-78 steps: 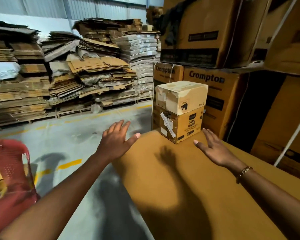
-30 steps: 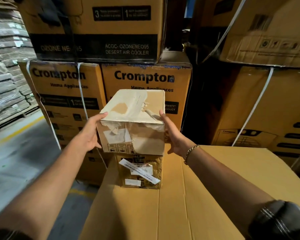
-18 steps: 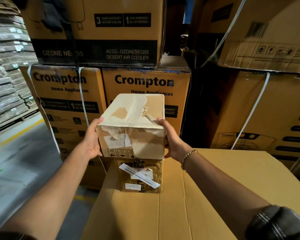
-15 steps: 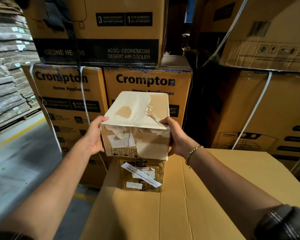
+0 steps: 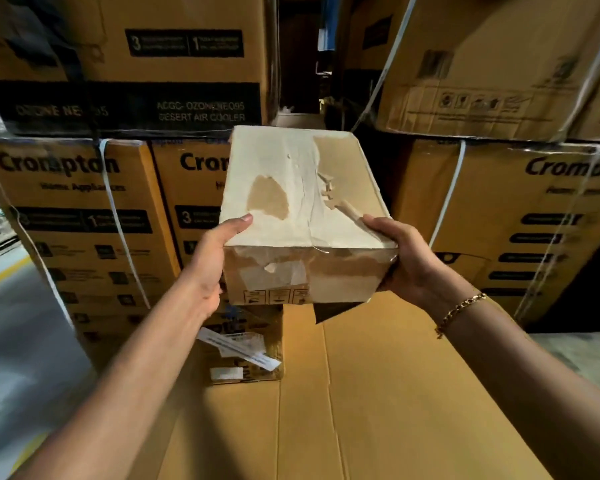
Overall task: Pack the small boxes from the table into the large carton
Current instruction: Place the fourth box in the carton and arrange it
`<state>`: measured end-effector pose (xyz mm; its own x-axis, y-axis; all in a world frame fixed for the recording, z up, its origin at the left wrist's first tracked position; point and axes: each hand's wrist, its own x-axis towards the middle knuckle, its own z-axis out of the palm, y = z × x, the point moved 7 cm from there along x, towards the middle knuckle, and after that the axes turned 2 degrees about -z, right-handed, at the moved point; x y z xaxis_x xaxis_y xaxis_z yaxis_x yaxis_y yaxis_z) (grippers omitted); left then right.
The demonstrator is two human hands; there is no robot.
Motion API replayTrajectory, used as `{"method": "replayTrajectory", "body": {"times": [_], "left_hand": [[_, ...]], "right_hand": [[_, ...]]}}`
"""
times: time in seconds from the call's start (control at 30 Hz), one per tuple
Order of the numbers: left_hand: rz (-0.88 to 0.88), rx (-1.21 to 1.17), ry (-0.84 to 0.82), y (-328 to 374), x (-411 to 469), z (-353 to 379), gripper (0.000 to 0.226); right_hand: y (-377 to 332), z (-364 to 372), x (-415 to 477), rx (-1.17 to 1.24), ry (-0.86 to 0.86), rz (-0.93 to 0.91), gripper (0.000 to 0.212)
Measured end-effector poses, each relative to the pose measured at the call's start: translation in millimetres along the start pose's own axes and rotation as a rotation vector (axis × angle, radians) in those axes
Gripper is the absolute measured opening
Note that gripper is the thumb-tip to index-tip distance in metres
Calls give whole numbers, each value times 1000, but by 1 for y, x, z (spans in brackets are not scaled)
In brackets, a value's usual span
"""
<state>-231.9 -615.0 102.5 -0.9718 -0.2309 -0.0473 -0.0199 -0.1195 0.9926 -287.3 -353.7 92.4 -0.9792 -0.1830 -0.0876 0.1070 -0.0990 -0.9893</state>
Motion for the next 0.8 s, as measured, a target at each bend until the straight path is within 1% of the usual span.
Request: {"method": "replayTrajectory", "body": {"times": [0.1, 0.23, 0.33, 0.4, 0.47, 0.67, 0.73, 0.8], "left_hand": [[57, -14, -61, 3, -32, 53, 20], [56, -20, -132, -12, -67, 129, 29], [32, -12, -223, -36, -102, 195, 35], [-1, 1, -285, -53, -125, 234, 47], [-34, 6, -343, -72, -153, 281, 53], [-216, 17, -508, -135, -228, 407, 48], [-251, 28, -544, -147, -242, 441, 43], [-258, 46, -583, -154, -255, 476, 45]], "right_hand": [[-8, -51, -34, 30, 64, -31, 27], [-12, -131, -92, 16, 176, -51, 28], [-8, -199, -147, -3, 259, -63, 26], [0, -239, -179, -30, 316, -54, 30], [8, -287, -221, -48, 374, -44, 37], [35, -417, -331, -68, 490, 11, 60], [39, -449, -354, -70, 513, 15, 64], [42, -482, -373, -56, 534, 12, 65]]}}
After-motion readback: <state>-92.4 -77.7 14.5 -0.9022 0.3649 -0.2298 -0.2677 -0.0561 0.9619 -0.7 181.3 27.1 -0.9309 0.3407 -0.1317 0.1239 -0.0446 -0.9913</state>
